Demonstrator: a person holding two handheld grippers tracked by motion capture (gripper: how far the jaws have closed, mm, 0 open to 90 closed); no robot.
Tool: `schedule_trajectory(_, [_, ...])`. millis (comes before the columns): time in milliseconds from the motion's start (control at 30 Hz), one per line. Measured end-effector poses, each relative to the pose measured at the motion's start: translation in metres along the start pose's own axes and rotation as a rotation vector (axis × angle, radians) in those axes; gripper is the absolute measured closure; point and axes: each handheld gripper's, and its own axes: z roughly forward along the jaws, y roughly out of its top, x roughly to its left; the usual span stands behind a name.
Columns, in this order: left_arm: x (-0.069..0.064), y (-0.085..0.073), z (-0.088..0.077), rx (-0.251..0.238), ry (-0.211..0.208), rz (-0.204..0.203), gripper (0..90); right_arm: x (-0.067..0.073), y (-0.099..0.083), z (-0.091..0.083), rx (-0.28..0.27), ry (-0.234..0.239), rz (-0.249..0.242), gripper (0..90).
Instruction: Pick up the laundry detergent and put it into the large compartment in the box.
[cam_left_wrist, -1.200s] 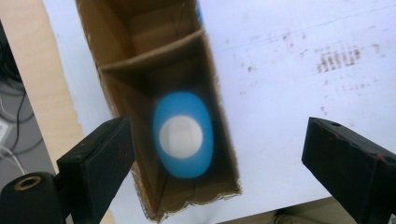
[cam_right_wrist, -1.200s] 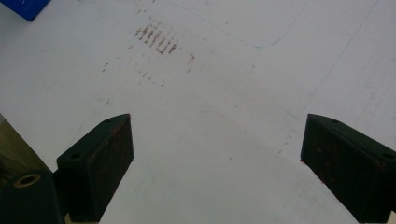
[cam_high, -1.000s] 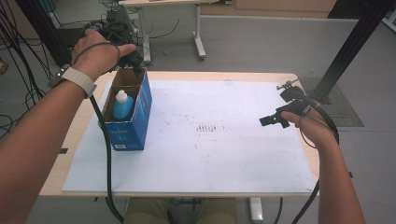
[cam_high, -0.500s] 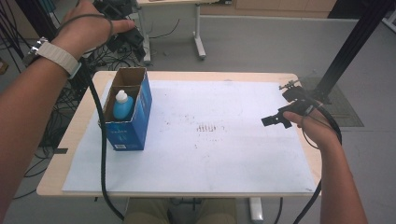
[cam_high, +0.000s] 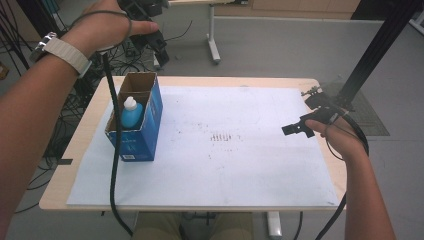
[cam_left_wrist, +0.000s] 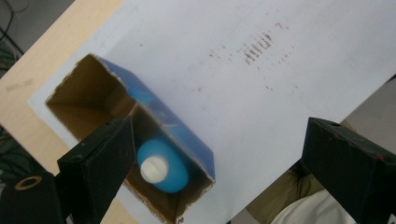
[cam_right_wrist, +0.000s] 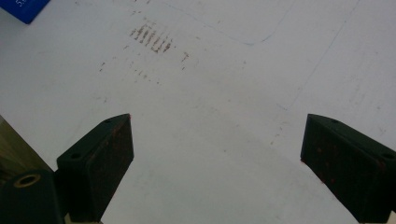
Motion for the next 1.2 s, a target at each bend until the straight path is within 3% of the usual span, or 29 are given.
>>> schedule_trajectory(100, [-0.003,0.007,0.008,0.007,-0.022,0.055,10.0,0.000,0.000,-0.001,0.002,0.000,-0.002,9.2])
schedule_trajectory(333, [-0.016,0.023,0.020,0.030,-0.049,0.235,10.1,-0.001,0.000,0.001,0.007,0.002,0.003,9.2])
schedule_trajectory(433, [-0.023,0.026,0.024,0.029,-0.063,0.288,10.3,-0.002,0.000,0.002,0.008,0.003,0.004,9.2])
schedule_trajectory(767, [-0.041,0.036,0.046,0.038,-0.099,0.376,10.4,0.000,0.003,0.000,0.007,0.000,0.001,9.2])
schedule_trajectory(1200, [-0.049,0.044,0.077,0.054,-0.154,0.424,10.5,0.001,0.002,-0.003,0.005,-0.006,0.004,9.2])
